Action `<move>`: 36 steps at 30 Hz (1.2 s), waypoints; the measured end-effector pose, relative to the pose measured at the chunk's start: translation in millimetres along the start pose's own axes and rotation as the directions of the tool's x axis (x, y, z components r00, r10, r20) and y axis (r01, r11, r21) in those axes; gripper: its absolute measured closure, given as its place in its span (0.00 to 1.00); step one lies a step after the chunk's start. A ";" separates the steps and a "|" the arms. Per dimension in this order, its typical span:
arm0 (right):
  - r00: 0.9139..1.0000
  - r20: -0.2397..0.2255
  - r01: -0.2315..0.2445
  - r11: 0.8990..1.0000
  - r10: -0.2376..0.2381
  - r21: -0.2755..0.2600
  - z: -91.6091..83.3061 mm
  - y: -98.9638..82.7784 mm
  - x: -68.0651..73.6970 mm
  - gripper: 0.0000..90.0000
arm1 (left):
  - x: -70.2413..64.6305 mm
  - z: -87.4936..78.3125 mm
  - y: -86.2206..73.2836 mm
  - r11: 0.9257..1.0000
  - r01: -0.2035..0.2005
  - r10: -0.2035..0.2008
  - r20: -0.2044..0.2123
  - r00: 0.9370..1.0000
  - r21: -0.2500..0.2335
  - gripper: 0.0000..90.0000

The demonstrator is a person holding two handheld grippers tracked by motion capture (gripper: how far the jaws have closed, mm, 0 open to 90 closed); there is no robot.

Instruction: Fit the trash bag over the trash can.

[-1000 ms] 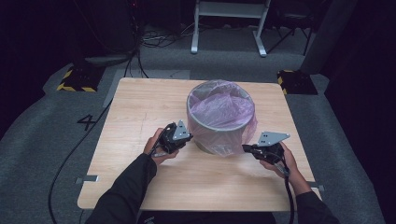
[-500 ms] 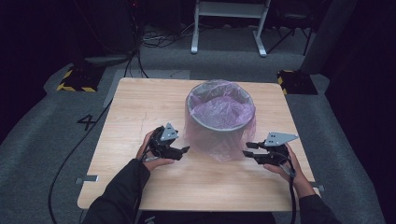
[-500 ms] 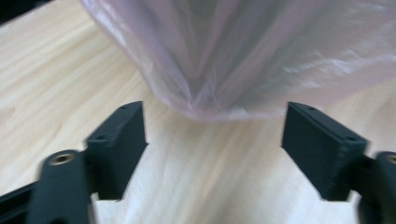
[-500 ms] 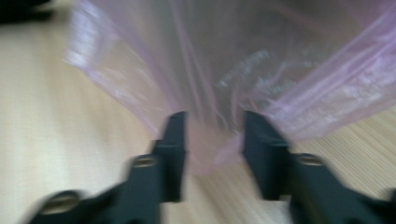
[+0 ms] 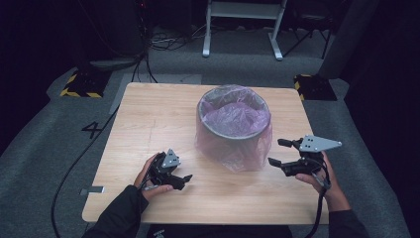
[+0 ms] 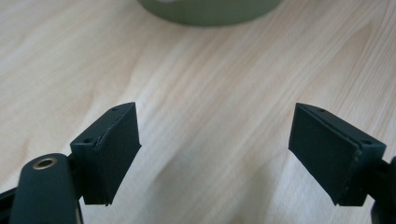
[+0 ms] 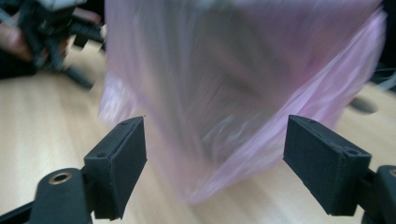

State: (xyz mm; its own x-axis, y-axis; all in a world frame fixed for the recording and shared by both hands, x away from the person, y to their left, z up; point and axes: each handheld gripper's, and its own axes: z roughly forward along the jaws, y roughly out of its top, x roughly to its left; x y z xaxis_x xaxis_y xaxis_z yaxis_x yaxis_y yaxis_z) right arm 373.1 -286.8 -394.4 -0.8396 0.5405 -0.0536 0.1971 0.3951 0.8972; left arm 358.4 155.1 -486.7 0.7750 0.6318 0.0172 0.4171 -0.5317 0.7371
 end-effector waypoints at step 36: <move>0.996 0.084 0.024 0.981 -0.041 0.191 96.6 138.1 -36.0 0.41 | -4.6 2.9 -20.4 0.999 -0.022 0.020 0.053 0.998 0.036 0.16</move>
State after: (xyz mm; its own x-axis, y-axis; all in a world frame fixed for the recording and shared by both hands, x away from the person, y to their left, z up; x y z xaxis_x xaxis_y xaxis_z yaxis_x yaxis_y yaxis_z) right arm 479.4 -179.9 -310.9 -0.8014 0.5846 -0.1268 0.2697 0.5422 0.7958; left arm 347.7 161.4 -503.8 0.8070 0.5905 -0.0039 0.4171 -0.5653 0.7116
